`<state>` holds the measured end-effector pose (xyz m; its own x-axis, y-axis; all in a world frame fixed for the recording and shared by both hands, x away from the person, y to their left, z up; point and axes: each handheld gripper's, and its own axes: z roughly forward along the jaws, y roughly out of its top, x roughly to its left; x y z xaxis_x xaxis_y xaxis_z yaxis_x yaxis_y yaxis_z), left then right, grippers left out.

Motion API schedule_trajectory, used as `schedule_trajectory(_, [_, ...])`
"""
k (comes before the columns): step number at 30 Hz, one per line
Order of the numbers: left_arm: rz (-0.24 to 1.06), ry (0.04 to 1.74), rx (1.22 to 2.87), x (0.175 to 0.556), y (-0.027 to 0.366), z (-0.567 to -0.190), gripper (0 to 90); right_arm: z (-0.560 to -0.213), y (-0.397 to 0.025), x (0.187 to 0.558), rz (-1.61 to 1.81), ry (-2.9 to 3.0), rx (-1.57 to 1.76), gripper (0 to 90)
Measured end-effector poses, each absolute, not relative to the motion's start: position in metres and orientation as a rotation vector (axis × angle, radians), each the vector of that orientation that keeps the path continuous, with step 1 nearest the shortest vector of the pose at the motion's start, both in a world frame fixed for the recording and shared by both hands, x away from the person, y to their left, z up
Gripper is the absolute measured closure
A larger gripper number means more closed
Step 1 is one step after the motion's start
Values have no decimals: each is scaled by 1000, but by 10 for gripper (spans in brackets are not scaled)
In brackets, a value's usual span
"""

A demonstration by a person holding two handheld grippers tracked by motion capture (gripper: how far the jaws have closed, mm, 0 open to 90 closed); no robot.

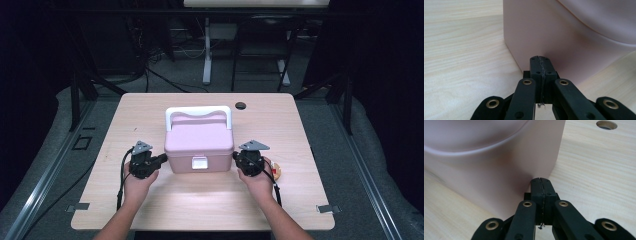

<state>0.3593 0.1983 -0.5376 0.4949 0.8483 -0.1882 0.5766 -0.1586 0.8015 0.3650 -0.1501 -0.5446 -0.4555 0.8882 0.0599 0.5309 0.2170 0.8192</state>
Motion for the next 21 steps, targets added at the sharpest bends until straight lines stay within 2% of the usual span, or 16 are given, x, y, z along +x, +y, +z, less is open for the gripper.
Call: schedule_trajectory(21, [359,1182,1919,307,193,-531,900,-537,-157,311,1082,2149,1314,900])
